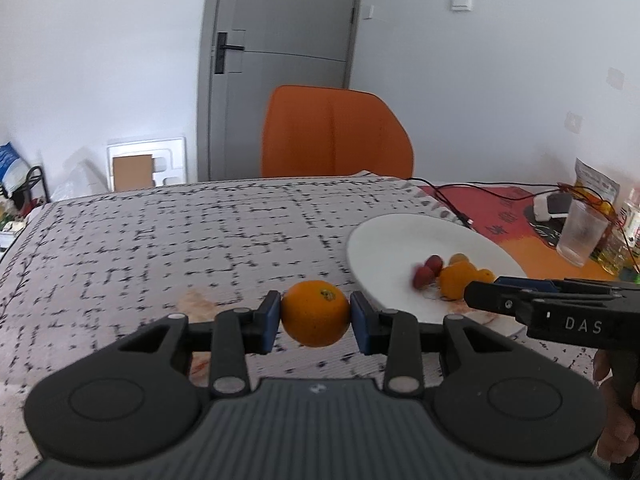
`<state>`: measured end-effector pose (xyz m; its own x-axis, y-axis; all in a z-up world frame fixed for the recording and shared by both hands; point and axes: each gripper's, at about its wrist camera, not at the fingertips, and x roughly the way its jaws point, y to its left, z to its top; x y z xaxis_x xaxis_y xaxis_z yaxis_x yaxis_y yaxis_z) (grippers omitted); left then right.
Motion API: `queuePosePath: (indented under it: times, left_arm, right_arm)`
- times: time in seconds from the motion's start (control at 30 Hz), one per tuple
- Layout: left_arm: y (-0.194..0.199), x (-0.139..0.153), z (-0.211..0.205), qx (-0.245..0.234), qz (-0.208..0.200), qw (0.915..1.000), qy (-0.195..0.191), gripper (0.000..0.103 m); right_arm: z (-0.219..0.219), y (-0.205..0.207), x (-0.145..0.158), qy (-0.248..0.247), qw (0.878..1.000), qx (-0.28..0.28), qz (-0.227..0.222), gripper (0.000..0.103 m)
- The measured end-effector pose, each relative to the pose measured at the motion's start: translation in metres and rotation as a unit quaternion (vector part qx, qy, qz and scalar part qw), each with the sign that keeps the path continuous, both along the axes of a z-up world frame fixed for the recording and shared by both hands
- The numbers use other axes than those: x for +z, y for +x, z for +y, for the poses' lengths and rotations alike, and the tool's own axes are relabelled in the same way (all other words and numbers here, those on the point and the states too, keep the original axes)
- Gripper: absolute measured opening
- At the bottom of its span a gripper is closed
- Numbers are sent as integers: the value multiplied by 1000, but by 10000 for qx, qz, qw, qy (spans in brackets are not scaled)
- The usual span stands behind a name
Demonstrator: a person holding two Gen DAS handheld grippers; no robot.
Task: Organize fruits
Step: 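Carry the orange and red plum to the white bowl and open both tools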
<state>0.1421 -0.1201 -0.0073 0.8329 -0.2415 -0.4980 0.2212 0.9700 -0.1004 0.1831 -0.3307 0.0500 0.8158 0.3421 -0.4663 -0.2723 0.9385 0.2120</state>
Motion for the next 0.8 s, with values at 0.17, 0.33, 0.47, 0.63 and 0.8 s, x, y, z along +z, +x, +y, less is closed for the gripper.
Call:
queuePosePath:
  times: [0.17, 0.33, 0.47, 0.63, 0.8]
  left_arm:
    - [6, 2, -19, -160, -14, 9998, 73, 36]
    - [14, 2, -36, -320, -17, 9994, 144, 36]
    - [20, 3, -49, -451, -31, 9988, 183, 36]
    - [25, 6, -64, -616, -108, 9979, 184, 36]
    - [28, 7, -69, -629, -82, 9979, 144, 40]
  right_arm:
    - [-19, -4, -2, 108, 9998, -145, 5, 48]
    - [-31, -7, -4, 149, 9996, -248, 6, 49]
    - [-42, -9, -7, 210, 9991, -371, 23, 50]
    - [-51, -12, -7, 275, 9985, -476, 15, 50]
    - [-52, -15, -6, 278, 9984, -482, -12, 52]
